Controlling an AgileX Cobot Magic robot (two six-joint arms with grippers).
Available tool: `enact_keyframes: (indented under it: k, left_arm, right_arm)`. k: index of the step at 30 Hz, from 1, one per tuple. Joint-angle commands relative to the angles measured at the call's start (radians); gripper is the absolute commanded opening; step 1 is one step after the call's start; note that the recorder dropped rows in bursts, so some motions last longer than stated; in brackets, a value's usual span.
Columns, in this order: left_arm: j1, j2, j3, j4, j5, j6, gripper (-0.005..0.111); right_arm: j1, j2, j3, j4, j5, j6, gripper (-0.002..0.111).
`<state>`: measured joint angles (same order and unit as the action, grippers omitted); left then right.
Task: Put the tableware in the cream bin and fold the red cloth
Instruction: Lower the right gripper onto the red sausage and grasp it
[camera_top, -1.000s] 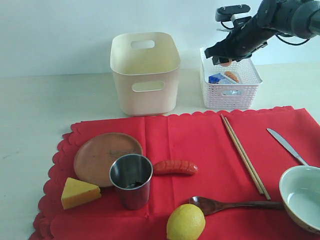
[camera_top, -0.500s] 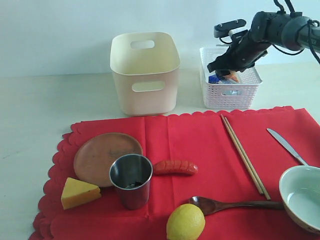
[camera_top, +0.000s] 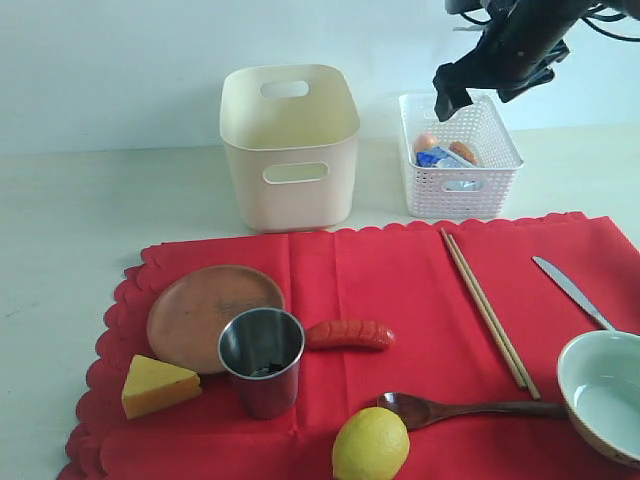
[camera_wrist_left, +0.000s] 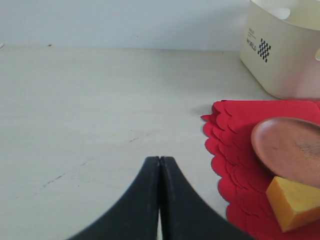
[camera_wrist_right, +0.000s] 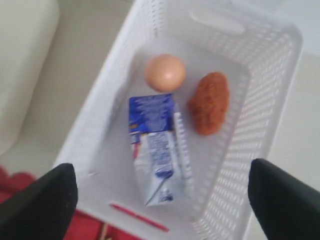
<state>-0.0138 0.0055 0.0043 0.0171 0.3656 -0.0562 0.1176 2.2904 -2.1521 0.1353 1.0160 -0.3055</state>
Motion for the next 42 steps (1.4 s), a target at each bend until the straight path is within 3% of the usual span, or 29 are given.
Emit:
enact_keyframes:
  k: [1, 6, 19, 25, 33, 42]
  left_arm:
    - [-0.007, -0.006, -0.004, -0.002, -0.014, -0.003, 0.0]
    - [-0.007, -0.006, -0.004, -0.002, -0.014, -0.003, 0.0]
    - [-0.007, -0.006, -0.004, -0.002, -0.014, -0.003, 0.0]
    - [-0.007, -0.006, -0.004, -0.002, -0.014, -0.003, 0.0]
    - [-0.007, -0.006, -0.004, -0.002, -0.014, -0.003, 0.0]
    - [-0.007, -0.006, -0.004, -0.002, -0.014, -0.003, 0.0]
  right_arm:
    - [-0.001, -0.046, 0.009, 0.194, 0.141, -0.091, 0.085]
    - [0.011, -0.106, 0.117, 0.289, 0.191, -0.106, 0.084]
    - [0.223, -0.283, 0.584, 0.231, 0.049, -0.344, 0.083]
    - [0.333, -0.299, 0.73, 0.226, -0.048, -0.499, 0.067]
    - [0.395, -0.299, 0.812, 0.222, -0.203, -0.593, 0.062]
    - [0.395, -0.185, 0.82, 0.225, -0.202, -0.679, 0.062]
